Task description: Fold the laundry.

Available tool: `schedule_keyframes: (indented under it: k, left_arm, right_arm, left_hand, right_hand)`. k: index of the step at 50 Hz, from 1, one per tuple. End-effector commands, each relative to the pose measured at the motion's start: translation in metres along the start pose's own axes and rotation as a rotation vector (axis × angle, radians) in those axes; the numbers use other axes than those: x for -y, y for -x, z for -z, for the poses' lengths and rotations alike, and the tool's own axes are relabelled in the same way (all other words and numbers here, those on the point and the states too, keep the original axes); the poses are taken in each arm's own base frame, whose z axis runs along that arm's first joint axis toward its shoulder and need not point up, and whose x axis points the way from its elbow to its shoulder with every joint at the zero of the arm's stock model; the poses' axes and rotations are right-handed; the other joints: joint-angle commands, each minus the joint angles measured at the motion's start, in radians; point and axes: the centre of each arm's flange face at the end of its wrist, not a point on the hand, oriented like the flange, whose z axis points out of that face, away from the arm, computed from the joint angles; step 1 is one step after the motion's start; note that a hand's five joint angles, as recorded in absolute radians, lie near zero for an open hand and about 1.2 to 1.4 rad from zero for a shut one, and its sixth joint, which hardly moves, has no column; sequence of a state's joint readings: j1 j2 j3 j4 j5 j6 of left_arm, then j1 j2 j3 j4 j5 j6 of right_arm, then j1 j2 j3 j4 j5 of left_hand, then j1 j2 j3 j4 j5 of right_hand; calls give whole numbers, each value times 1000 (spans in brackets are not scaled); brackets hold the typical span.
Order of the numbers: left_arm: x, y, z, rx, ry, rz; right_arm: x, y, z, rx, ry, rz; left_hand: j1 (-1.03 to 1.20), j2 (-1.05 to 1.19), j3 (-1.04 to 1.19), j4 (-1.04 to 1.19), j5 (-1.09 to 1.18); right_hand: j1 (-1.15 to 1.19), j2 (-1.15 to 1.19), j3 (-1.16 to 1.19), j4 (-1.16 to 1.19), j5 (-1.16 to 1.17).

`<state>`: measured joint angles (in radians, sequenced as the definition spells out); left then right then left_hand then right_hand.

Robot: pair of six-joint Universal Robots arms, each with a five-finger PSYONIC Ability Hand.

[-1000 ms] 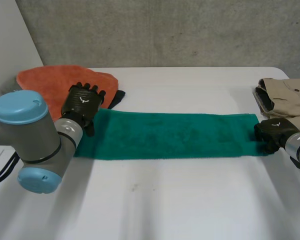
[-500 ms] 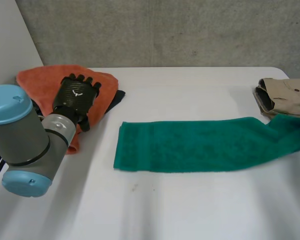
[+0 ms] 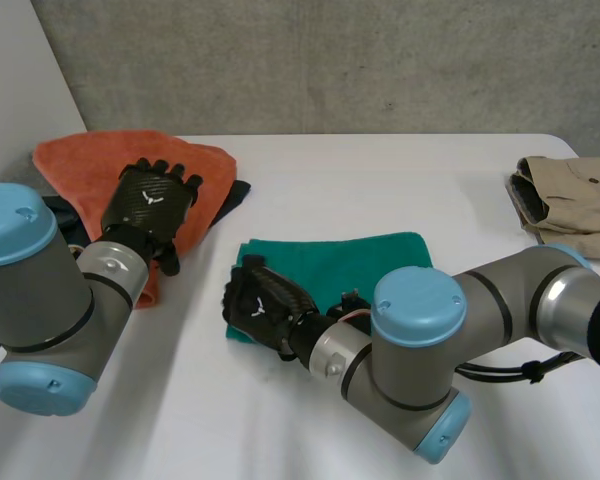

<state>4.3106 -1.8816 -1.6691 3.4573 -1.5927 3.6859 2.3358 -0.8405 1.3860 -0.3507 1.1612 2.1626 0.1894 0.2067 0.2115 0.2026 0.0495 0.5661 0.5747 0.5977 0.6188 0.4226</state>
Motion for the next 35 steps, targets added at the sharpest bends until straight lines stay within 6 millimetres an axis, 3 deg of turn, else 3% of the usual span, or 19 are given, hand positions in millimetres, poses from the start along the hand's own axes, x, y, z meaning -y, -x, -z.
schedule_keyframes:
  k: [1,3,6,11,17,21,22,24,29,33,34,35]
  left_arm:
    - [1,0,0,1,-6,0]
    - [1,1,-1,2,-7,0]
    - [4,1,-2,5,-15,0]
    - [6,-1,-1,-2,-24,-1]
    - [9,-13,3,-33,-34,-4]
    - [9,-15,4,-40,-35,-5]
    - [9,-15,4,-40,-35,-5]
    - [9,-16,4,-42,-32,-5]
    - [10,-15,6,-39,-36,-5]
    - [13,-13,8,-35,-41,-4]
    - [13,-13,9,-34,-40,-6]
    - [16,-11,10,-27,-47,-5]
  right_arm:
    - [3,-45,13,-162,81,-205]
    - [-6,-82,27,-272,109,-324]
    - [-23,-99,45,-313,162,-455]
    - [-56,-90,73,-272,325,-654]
    - [-103,-83,104,-284,514,-617]
    - [-122,-83,117,-287,591,-544]
    - [-125,-85,119,-292,609,-514]
    - [-127,-87,119,-301,621,-491]
    - [-130,-109,113,-423,598,-410]
    - [-98,-121,95,-479,458,-325]
    - [-72,-125,83,-485,369,-291]
    - [-61,-125,77,-482,332,-280]
  left_hand:
    - [-15,-32,-37,-28,-49]
    - [-15,-32,-37,-28,-49]
    - [-15,-32,-37,-28,-49]
    - [-15,-32,-37,-28,-49]
    - [-15,-32,-37,-28,-49]
    - [-15,-32,-37,-28,-49]
    - [-15,-32,-37,-28,-49]
    - [-15,-32,-37,-28,-49]
    - [-15,-32,-37,-28,-49]
    - [-15,-32,-37,-28,-49]
    - [-15,-32,-37,-28,-49]
    - [-15,-32,-37,-28,-49]
  right_hand:
    - [-392,-400,-423,-444,-423]
    - [-392,-400,-423,-444,-423]
    - [-392,-400,-423,-444,-423]
    - [-392,-400,-423,-444,-423]
    - [-392,-400,-423,-444,-423]
    - [96,87,64,43,65]
    - [408,400,377,356,377]
    - [817,809,786,765,786]
    - [830,822,799,777,799]
    - [830,822,799,777,799]
    - [830,822,799,777,799]
    - [830,822,799,777,799]
